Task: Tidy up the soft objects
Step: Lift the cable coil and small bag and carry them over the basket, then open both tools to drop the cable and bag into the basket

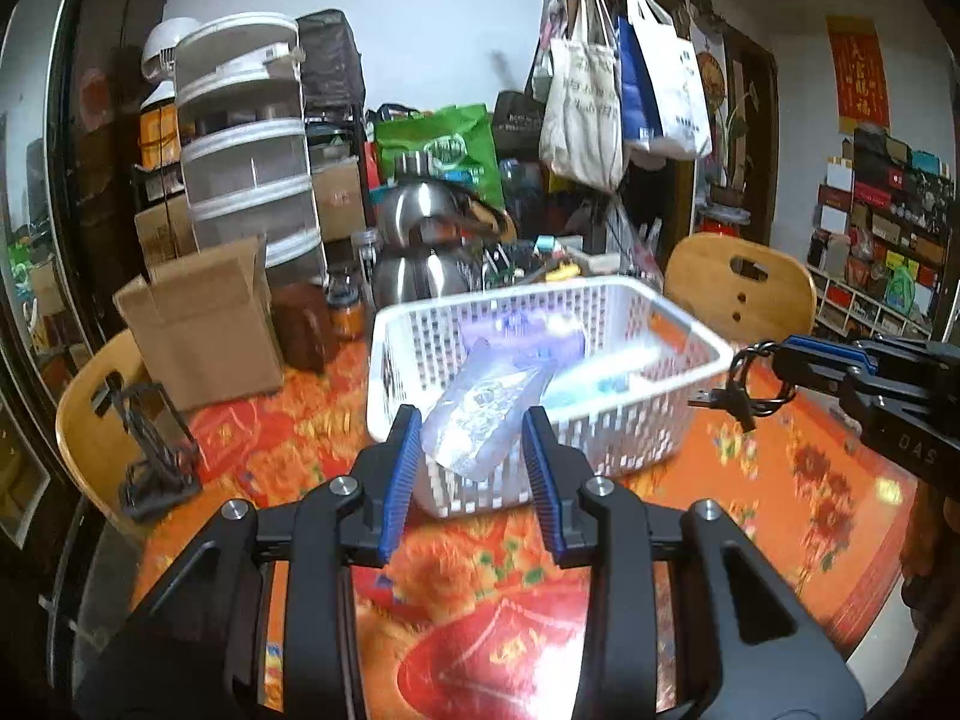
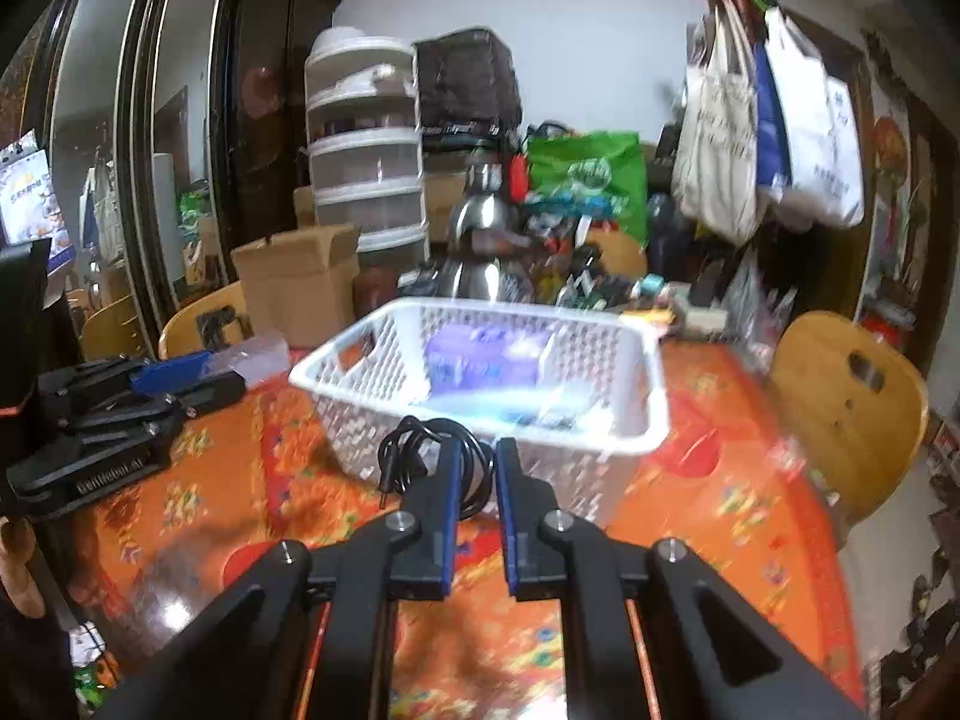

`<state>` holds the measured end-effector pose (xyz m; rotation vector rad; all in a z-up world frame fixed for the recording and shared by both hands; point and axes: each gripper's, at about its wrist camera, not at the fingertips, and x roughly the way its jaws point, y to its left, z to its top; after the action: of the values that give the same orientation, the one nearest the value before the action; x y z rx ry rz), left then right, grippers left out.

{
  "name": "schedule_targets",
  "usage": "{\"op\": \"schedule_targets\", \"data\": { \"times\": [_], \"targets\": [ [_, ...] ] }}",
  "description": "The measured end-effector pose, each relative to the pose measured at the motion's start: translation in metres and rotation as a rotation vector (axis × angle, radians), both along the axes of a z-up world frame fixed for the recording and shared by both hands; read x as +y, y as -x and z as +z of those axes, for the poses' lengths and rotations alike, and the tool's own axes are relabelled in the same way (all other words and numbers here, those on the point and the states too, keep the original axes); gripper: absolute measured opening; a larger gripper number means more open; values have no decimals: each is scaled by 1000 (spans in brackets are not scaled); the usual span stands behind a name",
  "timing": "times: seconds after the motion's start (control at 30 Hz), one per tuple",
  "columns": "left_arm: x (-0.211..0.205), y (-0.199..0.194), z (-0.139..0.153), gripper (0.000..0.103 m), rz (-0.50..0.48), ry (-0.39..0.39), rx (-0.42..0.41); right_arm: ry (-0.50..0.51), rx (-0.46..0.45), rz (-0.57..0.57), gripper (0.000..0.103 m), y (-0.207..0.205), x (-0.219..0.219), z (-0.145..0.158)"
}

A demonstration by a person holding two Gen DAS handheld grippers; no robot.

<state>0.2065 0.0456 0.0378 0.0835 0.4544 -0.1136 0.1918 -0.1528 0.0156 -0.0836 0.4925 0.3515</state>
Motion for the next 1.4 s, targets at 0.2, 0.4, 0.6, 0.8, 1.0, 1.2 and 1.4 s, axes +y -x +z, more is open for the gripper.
{"op": "schedule_targets", "data": {
  "times": [0.2,0.4,0.6,0.8,1.0,1.2,1.4],
  "targets": [
    [-1,-43,34,33,26,13,30,41,-47,-43,10,-20,-7,42],
    [-2,-106,43,33,51,51,102,84,-7,-98,10,-71,-9,55],
    [-8,-163,25,33,79,46,191,97,56,-130,10,-126,-5,40],
    [-6,-192,-3,33,90,58,248,103,120,-165,10,-166,-5,19],
    [-2,-201,-18,33,103,70,268,104,139,-149,10,-183,-7,3],
    [-1,-200,-30,95,106,64,268,89,168,-121,10,-191,-4,-8],
    [3,-177,-26,103,71,72,237,64,149,-131,75,-169,-15,-1]
  ]
}}
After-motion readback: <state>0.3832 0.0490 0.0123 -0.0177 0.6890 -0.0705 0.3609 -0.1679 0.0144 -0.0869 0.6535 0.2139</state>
